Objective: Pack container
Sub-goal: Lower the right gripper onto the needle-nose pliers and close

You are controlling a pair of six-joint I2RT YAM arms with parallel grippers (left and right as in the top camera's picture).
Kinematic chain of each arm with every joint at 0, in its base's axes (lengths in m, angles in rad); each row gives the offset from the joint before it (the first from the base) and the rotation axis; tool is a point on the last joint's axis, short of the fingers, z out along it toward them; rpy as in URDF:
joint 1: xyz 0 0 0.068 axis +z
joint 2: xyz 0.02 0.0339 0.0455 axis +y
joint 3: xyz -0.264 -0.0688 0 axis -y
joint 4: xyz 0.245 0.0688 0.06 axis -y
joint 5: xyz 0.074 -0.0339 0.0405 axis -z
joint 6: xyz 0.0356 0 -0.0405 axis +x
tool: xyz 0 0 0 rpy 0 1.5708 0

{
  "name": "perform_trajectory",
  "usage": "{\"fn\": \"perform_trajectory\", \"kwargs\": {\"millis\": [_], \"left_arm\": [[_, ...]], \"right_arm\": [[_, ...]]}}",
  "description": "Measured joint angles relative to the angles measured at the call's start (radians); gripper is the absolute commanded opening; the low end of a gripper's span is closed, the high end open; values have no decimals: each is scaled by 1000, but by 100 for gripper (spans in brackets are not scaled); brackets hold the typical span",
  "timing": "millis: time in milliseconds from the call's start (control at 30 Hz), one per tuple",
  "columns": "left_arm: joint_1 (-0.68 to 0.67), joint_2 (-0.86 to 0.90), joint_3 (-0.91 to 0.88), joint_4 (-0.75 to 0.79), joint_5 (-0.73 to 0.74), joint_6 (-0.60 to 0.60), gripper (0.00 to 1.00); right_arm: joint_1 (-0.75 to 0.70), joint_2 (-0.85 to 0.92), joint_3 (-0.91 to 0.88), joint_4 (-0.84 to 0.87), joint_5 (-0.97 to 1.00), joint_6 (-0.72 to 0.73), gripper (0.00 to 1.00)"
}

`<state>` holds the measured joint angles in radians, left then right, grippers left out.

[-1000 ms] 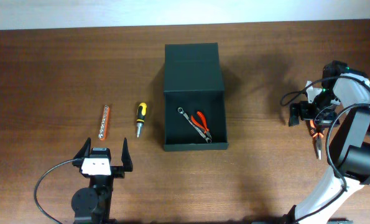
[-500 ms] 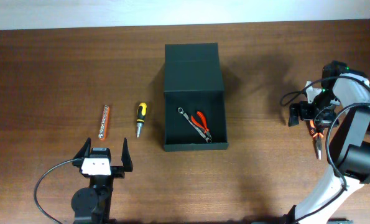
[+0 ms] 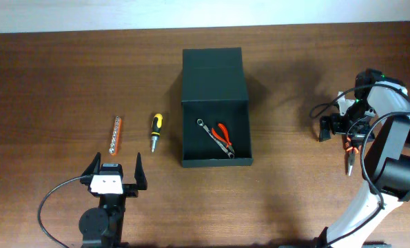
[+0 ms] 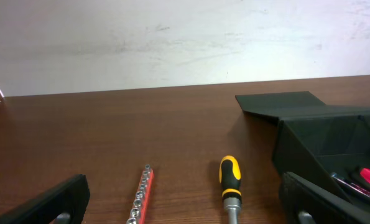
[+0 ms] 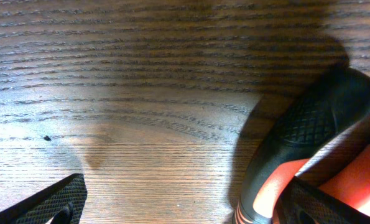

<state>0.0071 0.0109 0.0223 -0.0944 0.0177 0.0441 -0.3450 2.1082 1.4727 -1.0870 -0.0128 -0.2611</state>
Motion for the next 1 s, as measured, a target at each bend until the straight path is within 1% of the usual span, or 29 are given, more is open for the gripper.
{"fn": "perform_trajectory", "kwargs": {"millis": [100,133,233,267,400,500,600,733,800,1000], "left_arm": [[0,0,0,0,0,0,99],[0,0,0,0,0,0,99],[0,0,0,0,0,0,99],[0,0,0,0,0,0,99],[0,0,0,0,0,0,99],[0,0,0,0,0,0,99],[0,0,0,0,0,0,99],[0,0,0,0,0,0,99],[0,0,0,0,0,0,99],[0,0,0,0,0,0,99]], "right_arm": [[0,0,0,0,0,0,99],[0,0,0,0,0,0,94],[0,0,0,0,7,5,75],[0,1,0,-1,8,5,71],[0,3,0,-1,15,10,70],[0,3,0,-1,15,13,55],[0,3,0,-1,15,19,45],[0,4,0,-2,15,18,45],[0,4,0,-2,15,19,41],[0,4,0,-1,15,26,36]]}}
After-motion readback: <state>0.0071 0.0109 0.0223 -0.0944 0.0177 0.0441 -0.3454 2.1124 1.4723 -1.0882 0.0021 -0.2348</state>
